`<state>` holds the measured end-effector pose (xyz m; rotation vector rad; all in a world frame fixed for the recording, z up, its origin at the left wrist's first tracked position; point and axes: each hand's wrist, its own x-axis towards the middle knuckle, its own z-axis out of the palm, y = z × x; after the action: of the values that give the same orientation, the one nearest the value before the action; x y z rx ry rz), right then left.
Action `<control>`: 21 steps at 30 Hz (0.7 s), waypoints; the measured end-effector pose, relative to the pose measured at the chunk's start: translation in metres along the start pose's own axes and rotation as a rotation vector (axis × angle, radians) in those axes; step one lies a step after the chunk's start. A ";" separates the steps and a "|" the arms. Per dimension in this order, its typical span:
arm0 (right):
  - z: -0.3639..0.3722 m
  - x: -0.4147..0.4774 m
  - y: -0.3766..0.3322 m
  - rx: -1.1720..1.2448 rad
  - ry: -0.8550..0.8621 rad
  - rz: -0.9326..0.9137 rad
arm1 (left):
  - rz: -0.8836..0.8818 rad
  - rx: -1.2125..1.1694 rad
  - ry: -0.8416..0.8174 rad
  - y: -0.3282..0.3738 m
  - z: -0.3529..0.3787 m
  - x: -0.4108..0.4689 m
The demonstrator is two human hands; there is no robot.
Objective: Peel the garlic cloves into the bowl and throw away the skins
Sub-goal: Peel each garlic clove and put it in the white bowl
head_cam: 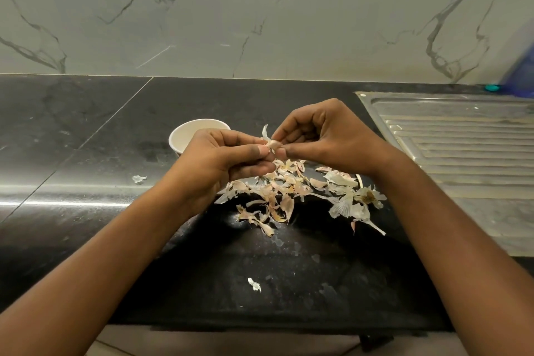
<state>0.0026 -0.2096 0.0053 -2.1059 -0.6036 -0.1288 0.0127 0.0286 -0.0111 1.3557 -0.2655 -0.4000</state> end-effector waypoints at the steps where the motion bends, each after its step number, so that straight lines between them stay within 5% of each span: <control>1: 0.000 0.000 0.000 0.008 0.002 -0.006 | -0.024 -0.028 -0.011 0.000 -0.001 0.001; 21: -0.005 -0.001 0.001 0.018 -0.047 -0.038 | -0.026 0.010 -0.089 -0.002 -0.003 -0.001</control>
<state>0.0031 -0.2144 0.0073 -2.0851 -0.6706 -0.0955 0.0127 0.0311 -0.0130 1.3545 -0.3239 -0.4817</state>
